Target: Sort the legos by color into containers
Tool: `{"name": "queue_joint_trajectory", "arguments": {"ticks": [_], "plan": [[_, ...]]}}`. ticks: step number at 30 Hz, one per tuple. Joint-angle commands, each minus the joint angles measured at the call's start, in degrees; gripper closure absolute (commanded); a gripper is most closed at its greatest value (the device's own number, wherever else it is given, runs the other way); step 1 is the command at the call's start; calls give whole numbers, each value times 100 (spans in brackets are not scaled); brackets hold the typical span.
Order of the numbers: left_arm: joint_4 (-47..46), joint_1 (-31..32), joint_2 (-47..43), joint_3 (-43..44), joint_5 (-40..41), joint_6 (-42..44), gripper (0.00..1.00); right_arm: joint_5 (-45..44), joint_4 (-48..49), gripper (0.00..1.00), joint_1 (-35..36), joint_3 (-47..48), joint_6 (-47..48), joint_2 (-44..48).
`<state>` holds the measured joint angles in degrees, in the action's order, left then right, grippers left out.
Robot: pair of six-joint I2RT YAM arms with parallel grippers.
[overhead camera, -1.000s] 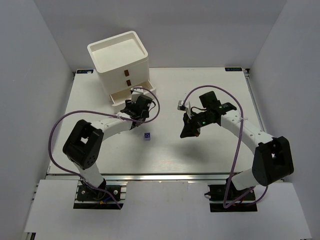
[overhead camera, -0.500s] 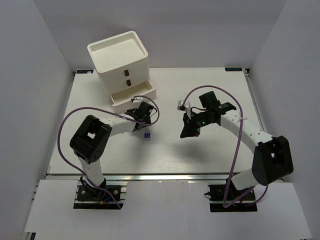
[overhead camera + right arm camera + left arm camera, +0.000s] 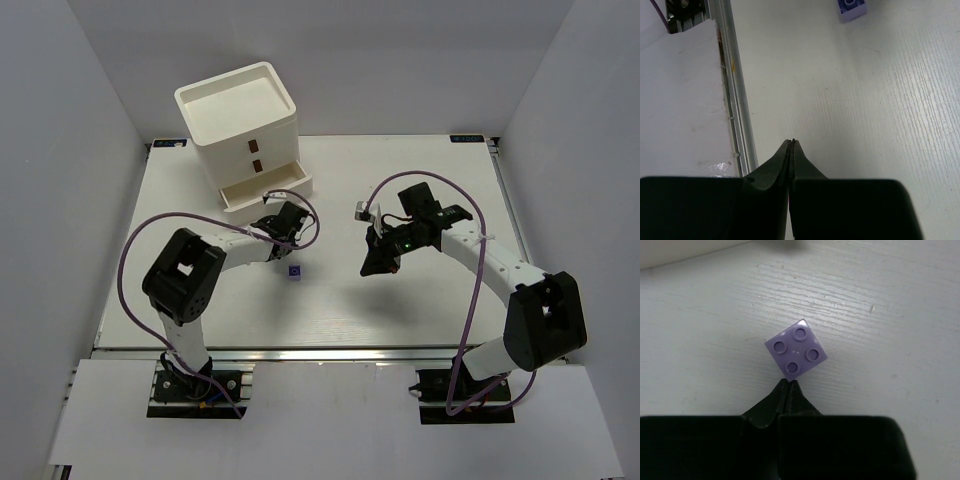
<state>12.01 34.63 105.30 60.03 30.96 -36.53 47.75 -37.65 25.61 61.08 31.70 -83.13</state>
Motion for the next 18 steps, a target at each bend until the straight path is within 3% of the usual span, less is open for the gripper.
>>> {"name": "queue_joint_trajectory", "arguments": {"ticks": [1, 3, 10, 11, 12, 13, 16, 18], "plan": [[-23, 17, -518, 70, 77, 304, 94, 86, -111, 100, -20, 229, 38, 16], [-76, 69, -729, 27, -2, 654, 100, 86, -111, 100, -21, 229, 38, 25], [-85, 70, -1652, -79, 59, 1236, 100, 86, -102, 100, -21, 229, 38, 8], [-15, 70, -1679, -70, 77, 1245, 91, 86, -111, 100, -21, 229, 38, -1], [12, 18, -1670, -62, 68, 1228, 91, 86, -111, 100, -3, 238, 38, -10], [55, 17, -1644, -35, 51, 1202, 66, 94, -102, 100, -3, 238, 38, -19], [108, -35, -1416, -26, -116, 1114, 35, 86, -111, 100, -3, 229, 38, -27], [65, -35, -1196, 0, -309, 1087, 29, 77, -111, 100, -3, 229, 38, -28]]}}
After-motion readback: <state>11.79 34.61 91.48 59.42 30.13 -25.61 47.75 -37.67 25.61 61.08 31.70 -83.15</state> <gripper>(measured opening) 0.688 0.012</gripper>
